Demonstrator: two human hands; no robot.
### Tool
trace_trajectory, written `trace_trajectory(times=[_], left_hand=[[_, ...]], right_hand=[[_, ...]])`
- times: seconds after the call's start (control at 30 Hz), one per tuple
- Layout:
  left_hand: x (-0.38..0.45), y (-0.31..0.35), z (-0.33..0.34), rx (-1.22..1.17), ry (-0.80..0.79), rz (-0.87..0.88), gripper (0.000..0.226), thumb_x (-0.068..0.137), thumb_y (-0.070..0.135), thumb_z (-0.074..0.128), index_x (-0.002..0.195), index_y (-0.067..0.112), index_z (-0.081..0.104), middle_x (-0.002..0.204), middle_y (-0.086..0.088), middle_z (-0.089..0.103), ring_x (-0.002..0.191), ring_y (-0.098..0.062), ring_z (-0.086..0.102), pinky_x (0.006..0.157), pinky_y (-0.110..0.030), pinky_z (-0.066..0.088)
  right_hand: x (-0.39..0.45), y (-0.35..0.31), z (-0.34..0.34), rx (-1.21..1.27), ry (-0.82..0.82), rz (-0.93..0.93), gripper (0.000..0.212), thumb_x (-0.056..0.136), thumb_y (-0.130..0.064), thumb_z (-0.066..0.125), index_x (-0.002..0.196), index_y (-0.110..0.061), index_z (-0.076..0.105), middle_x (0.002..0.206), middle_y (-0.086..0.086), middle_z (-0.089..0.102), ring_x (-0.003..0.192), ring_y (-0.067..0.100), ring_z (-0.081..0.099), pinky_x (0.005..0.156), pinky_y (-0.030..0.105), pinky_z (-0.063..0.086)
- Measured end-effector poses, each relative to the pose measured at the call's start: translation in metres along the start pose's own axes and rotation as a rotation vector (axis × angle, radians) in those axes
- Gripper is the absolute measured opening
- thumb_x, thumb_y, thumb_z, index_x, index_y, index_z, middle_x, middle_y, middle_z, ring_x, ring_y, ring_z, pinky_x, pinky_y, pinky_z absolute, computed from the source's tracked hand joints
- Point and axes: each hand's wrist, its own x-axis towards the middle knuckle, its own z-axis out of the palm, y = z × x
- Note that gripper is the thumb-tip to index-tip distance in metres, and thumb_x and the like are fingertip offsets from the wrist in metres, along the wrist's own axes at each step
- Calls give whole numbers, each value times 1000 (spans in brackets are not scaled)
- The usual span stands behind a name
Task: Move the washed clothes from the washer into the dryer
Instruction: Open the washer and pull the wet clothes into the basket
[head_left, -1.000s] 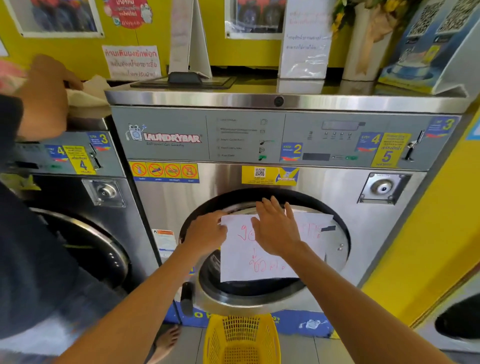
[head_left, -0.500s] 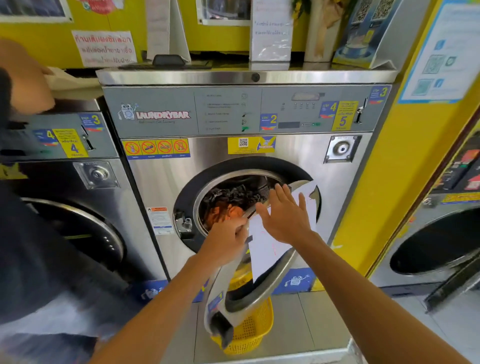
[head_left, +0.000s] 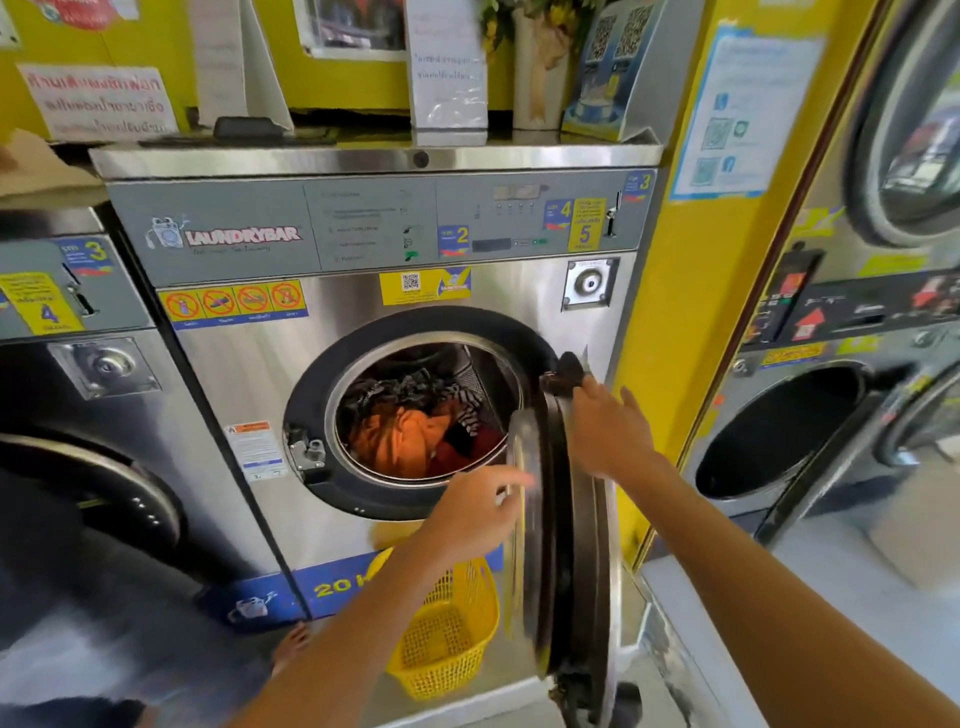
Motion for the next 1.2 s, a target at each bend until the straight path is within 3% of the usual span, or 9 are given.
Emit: trace_trajectory(times=[0.07, 0.17, 0.27, 0.33, 0.43, 0.83, 0.97, 1.03, 1.2], left_hand=[[12, 8, 9, -6, 25, 7, 38, 96, 15, 46, 129, 21, 64, 121, -3, 70, 101, -21, 67, 85, -27, 49], [36, 21, 29, -67, 15, 8, 45, 95, 11, 44, 138, 22, 55, 99, -18, 73, 58, -21, 64, 52, -19, 48], [66, 41, 55, -26, -49, 31, 49, 98, 10, 42, 146, 20, 45, 125, -20, 64, 90, -25, 69, 80, -30, 51], [84, 53, 72, 10, -70, 51, 52, 99, 10, 42, 150, 18, 38, 151, -10, 46, 131, -23, 52, 108, -29, 36], [106, 63, 97, 50, -106, 48, 55, 101, 11, 42, 154, 16, 29, 161, -2, 28, 149, -17, 24, 119, -29, 21], [146, 93, 141, 97, -23, 4, 51, 98, 6, 41, 147, 19, 39, 154, -9, 41, 150, -20, 24, 117, -37, 31], [152, 94, 131, 101, 29, -101, 43, 97, 12, 42, 138, 22, 54, 135, -16, 60, 115, -25, 63, 94, -31, 48], [148, 93, 126, 57, 13, -139, 43, 98, 12, 42, 136, 25, 56, 129, -12, 64, 98, -20, 65, 84, -26, 48], [123, 87, 98, 49, 48, -193, 42, 94, 15, 47, 132, 24, 62, 136, -1, 61, 120, -18, 60, 91, -21, 44]], right_hand=[[-6, 13, 3, -28, 20, 13, 67, 95, -17, 54, 154, -7, 24, 165, 13, 18, 152, 27, 19, 125, 43, 14], [-12, 39, 5, -26, 26, 24, 73, 97, -15, 54, 158, -8, 14, 168, 9, 10, 155, 26, 11, 126, 43, 11], [-10, 67, 2, -59, 19, 11, 74, 97, -15, 53, 159, -10, 12, 169, 6, 6, 155, 22, 7, 126, 46, 6], [-6, 83, -2, -67, 17, 0, 74, 97, -15, 53, 159, -11, 13, 169, 5, 6, 155, 20, 10, 126, 46, 4], [-2, 106, -3, -30, 45, -11, 71, 96, -12, 56, 158, -13, 20, 168, 3, 11, 154, 19, 14, 127, 44, 3], [11, 172, 2, 41, 94, -100, 72, 96, -13, 55, 159, -16, 18, 168, 0, 14, 154, 17, 16, 127, 43, 3], [7, 169, 6, 74, 114, -139, 74, 95, -13, 57, 158, -16, 19, 168, -1, 14, 154, 15, 16, 127, 43, 2], [6, 167, 8, 80, 121, -135, 73, 95, -14, 57, 158, -17, 20, 168, -1, 14, 154, 15, 16, 127, 44, 2], [6, 170, 10, 132, 113, -110, 73, 93, -14, 57, 157, -24, 24, 168, -9, 13, 152, 10, 23, 126, 45, 4]])
